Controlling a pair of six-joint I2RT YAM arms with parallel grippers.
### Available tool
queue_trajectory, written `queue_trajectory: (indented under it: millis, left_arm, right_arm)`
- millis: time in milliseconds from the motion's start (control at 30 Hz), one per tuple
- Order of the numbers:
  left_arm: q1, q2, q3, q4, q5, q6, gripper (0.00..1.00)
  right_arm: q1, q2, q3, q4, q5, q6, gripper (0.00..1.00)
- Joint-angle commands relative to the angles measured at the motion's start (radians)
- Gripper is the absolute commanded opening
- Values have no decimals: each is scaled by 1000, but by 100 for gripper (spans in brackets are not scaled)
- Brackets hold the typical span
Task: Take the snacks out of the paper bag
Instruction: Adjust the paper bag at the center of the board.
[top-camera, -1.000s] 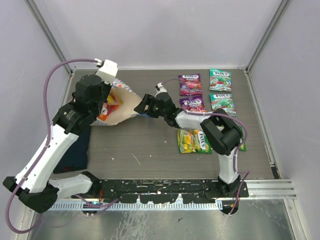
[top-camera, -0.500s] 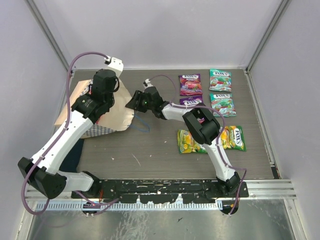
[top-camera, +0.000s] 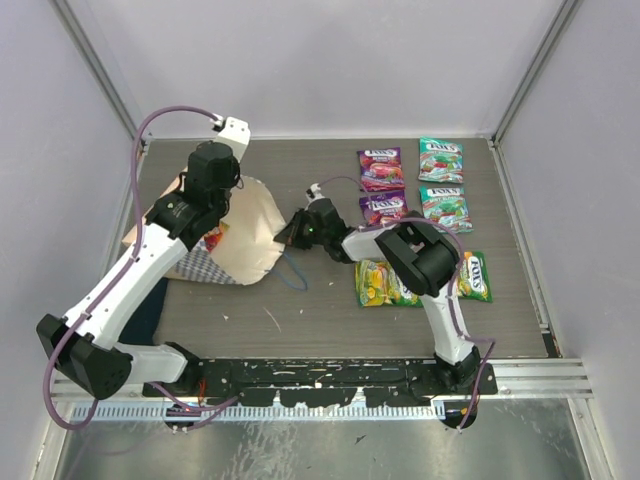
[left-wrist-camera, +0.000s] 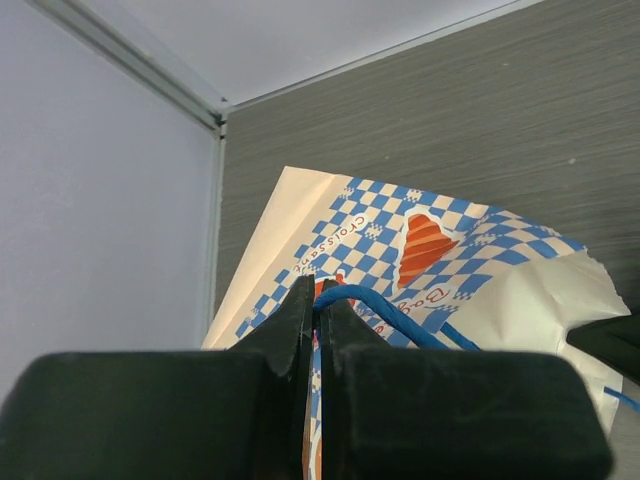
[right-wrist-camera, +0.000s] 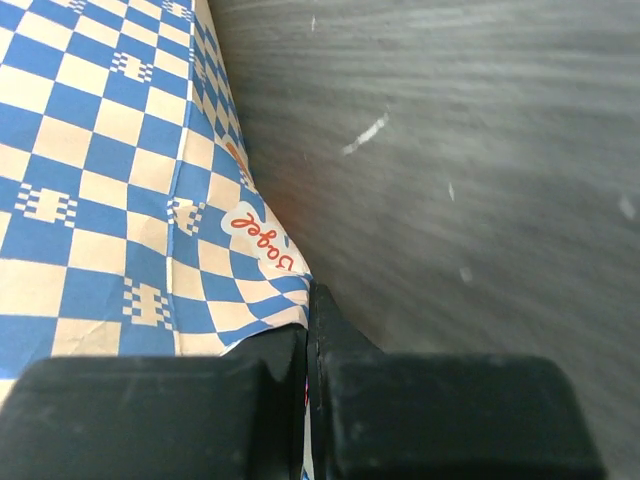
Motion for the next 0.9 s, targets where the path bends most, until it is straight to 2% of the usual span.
queue_trajectory:
  millis: [0,167,300,367,500,600,667,767,833,867]
  left_arm:
    - [-22,-36,2,72,119,-86,0]
    - [-153,-56,-27,103,174,-119,0]
    - [-167,-79,-83,184,145,-107,0]
    - [-132,-75,-102,202,159,-84,0]
    - [87,-25,-89,197,276,-114,0]
    - [204,72,-31,204,285,-95,0]
    - [236,141,52,198,228,-54,0]
    - [249,229,159,150,207,-22,0]
    - [240,232,188,114,241,-50,0]
    - [226,211,173,113,266,-64,0]
  right_arm:
    - [-24,-201,-131,52,-3,-57,1]
    - [-34,-314,-171,-92,-23,-158,1]
    - [-31,-300,-154,-107,-40,-148,1]
    - [-19,-246,-95,-101,-44,-131,1]
    - [34,-89,96,-111,-41,-104,1]
    - [56,56,284,-96,-20,-42,1]
    - [65,182,443,-115,-24,-4,1]
    - [80,285,640,-166,-25,21,1]
    - [81,279,665,-168,-39,27,1]
    - [77,251,626,-158,-39,16,1]
